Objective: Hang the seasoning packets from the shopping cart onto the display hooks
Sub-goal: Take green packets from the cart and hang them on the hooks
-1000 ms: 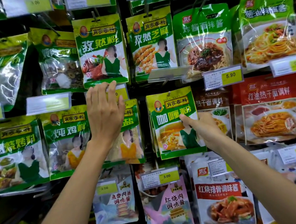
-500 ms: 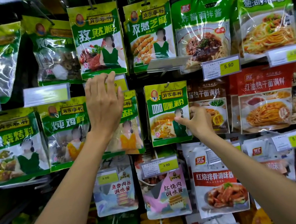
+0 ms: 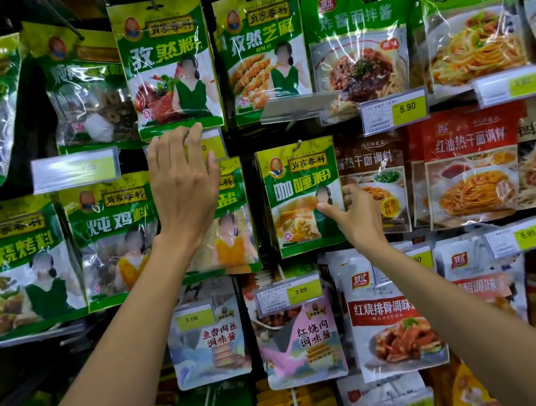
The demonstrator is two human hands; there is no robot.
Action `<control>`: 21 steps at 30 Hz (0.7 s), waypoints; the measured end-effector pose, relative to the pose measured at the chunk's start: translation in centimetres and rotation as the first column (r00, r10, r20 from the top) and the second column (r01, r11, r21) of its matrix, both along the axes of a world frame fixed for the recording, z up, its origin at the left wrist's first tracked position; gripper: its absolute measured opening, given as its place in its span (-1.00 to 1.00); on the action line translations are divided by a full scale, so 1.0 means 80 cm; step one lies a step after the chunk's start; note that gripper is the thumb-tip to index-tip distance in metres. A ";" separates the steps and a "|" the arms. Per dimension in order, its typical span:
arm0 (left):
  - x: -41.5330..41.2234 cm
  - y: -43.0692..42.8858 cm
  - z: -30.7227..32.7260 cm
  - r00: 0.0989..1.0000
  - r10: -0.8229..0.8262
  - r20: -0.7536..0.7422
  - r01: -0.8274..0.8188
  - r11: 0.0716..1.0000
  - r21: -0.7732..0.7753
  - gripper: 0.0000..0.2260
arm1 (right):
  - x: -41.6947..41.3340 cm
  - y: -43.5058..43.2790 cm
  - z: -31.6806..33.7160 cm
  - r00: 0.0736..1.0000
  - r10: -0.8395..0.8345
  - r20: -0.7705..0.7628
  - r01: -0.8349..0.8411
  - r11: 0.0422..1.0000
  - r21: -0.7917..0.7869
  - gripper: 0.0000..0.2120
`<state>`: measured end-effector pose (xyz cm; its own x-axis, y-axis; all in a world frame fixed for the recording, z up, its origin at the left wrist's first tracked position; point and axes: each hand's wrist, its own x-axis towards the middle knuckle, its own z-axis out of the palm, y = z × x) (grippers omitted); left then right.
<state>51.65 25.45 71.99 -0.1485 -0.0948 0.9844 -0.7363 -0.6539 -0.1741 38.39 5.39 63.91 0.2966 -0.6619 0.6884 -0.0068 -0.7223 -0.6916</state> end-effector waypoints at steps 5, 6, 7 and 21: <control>-0.004 0.001 0.000 0.999 -0.029 -0.029 0.030 1.000 0.009 -0.65 | -0.024 0.000 -0.006 1.000 0.013 -0.018 -0.012 1.000 0.029 -0.59; -0.005 0.001 -0.001 0.999 -0.040 -0.033 0.041 0.999 0.009 -0.65 | -0.030 0.001 -0.007 1.000 0.019 -0.018 -0.018 0.999 0.034 -0.57; -0.008 0.001 -0.003 0.998 -0.053 -0.024 0.054 0.999 0.008 -0.64 | -0.037 0.002 -0.009 1.000 0.020 -0.019 -0.019 0.999 0.039 -0.55; -0.250 -0.118 -0.272 0.566 -0.575 -0.591 0.798 0.563 0.216 -0.72 | -0.308 0.011 -0.201 0.980 -0.185 -0.071 0.196 0.959 0.207 -0.78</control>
